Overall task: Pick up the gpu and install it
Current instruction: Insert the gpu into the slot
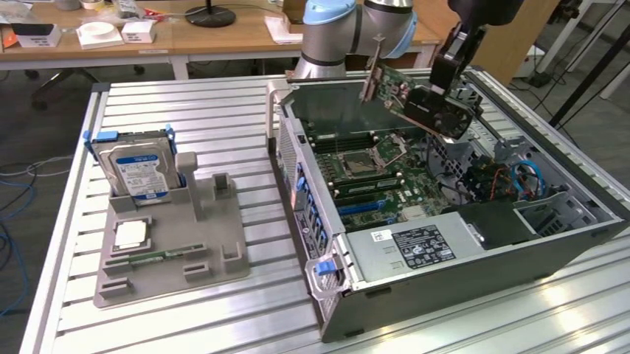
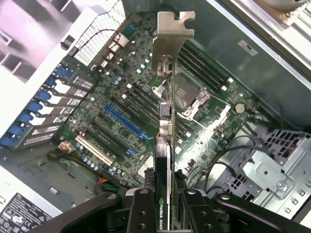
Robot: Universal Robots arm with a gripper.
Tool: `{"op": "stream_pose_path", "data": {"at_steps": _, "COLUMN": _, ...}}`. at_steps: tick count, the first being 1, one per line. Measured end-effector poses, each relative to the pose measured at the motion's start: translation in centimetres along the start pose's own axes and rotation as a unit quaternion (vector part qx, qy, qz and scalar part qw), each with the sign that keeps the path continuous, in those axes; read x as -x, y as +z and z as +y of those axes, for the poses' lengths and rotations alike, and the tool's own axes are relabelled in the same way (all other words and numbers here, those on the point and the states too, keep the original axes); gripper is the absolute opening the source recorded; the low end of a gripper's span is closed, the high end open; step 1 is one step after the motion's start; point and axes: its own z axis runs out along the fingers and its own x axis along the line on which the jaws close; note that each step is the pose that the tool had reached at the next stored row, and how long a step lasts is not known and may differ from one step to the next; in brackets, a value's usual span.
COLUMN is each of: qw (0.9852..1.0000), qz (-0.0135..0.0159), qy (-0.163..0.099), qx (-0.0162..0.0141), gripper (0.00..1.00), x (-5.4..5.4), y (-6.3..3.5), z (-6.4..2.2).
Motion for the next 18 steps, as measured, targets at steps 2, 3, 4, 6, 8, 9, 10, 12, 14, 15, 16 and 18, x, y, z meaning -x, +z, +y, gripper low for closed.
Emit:
{"op": "stream_pose_path", "data": {"at_steps": 2, "qw": 0.9999, "qz": 0.0005, "qy": -0.011, "qx": 0.0003, "gripper": 0.26, "x": 0.00, "y": 0.00, "z": 0.00}}
{"op": "stream_pose_path", "data": {"at_steps": 3, "qw": 0.9999, "qz": 0.0007, "qy": -0.017, "qx": 0.0004, "gripper": 0.26, "x": 0.00, "y": 0.00, "z": 0.00}}
{"op": "stream_pose_path", "data": {"at_steps": 4, "qw": 0.9997, "qz": 0.0009, "qy": -0.023, "qx": 0.0005, "gripper": 0.26, "x": 0.00, "y": 0.00, "z": 0.00}}
{"op": "stream_pose_path", "data": {"at_steps": 6, "qw": 0.9994, "qz": 0.0014, "qy": -0.034, "qx": 0.0008, "gripper": 0.26, "x": 0.00, "y": 0.00, "z": 0.00}}
{"op": "stream_pose_path", "data": {"at_steps": 8, "qw": 0.9990, "qz": 0.0018, "qy": -0.045, "qx": 0.0010, "gripper": 0.26, "x": 0.00, "y": 0.00, "z": 0.00}}
{"op": "stream_pose_path", "data": {"at_steps": 9, "qw": 0.9987, "qz": 0.0020, "qy": -0.051, "qx": 0.0012, "gripper": 0.26, "x": 0.00, "y": 0.00, "z": 0.00}}
{"op": "stream_pose_path", "data": {"at_steps": 10, "qw": 0.9984, "qz": 0.0022, "qy": -0.056, "qx": 0.0013, "gripper": 0.26, "x": 0.00, "y": 0.00, "z": 0.00}}
{"op": "stream_pose_path", "data": {"at_steps": 12, "qw": 0.9977, "qz": 0.0027, "qy": -0.067, "qx": 0.0015, "gripper": 0.26, "x": 0.00, "y": 0.00, "z": 0.00}}
{"op": "stream_pose_path", "data": {"at_steps": 14, "qw": 0.9970, "qz": 0.0031, "qy": -0.077, "qx": 0.0018, "gripper": 0.26, "x": 0.00, "y": 0.00, "z": 0.00}}
{"op": "stream_pose_path", "data": {"at_steps": 15, "qw": 0.9966, "qz": 0.0033, "qy": -0.082, "qx": 0.0019, "gripper": 0.26, "x": 0.00, "y": 0.00, "z": 0.00}}
{"op": "stream_pose_path", "data": {"at_steps": 16, "qw": 0.9962, "qz": 0.0035, "qy": -0.087, "qx": 0.0020, "gripper": 0.26, "x": 0.00, "y": 0.00, "z": 0.00}}
{"op": "stream_pose_path", "data": {"at_steps": 18, "qw": 0.9952, "qz": 0.0039, "qy": -0.098, "qx": 0.0022, "gripper": 0.26, "x": 0.00, "y": 0.00, "z": 0.00}}
